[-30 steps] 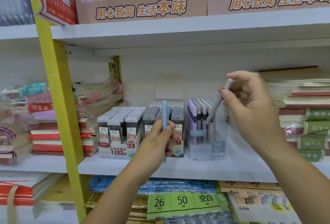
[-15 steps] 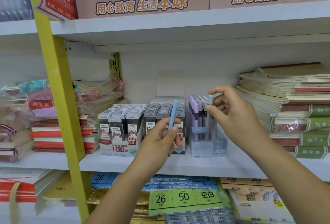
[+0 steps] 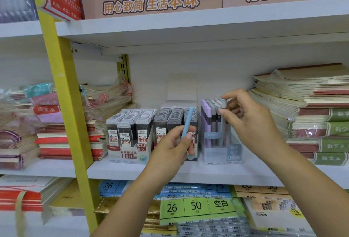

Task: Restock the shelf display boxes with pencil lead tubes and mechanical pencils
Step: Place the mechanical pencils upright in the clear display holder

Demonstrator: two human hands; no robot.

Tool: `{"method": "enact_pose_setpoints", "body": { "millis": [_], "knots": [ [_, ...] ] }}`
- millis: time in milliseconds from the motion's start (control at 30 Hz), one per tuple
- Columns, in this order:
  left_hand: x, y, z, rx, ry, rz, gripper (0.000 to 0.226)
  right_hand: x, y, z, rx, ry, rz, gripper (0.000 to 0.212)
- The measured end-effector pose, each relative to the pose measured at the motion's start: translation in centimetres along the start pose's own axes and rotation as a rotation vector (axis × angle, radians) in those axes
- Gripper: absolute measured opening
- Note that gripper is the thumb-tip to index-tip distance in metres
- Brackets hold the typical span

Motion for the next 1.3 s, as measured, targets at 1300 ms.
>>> {"method": "enact_pose_setpoints", "body": {
  "millis": [1300],
  "knots": [
    [-2.8,-3.1,-0.7,-0.033,-0.100,-0.060,0.026,1.1,0.9,-4.4,0.584,-0.219,0.241,0.019]
  ]
}}
Point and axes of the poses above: each hand's wrist, its own z-axis towards the middle knuckle, its own y-axis out of the back of the hand, x = y × z, the point moved 4 cm from there along z, towards the middle knuckle, and after that the axes turned 8 degrees about -z, right-handed, at the moved point
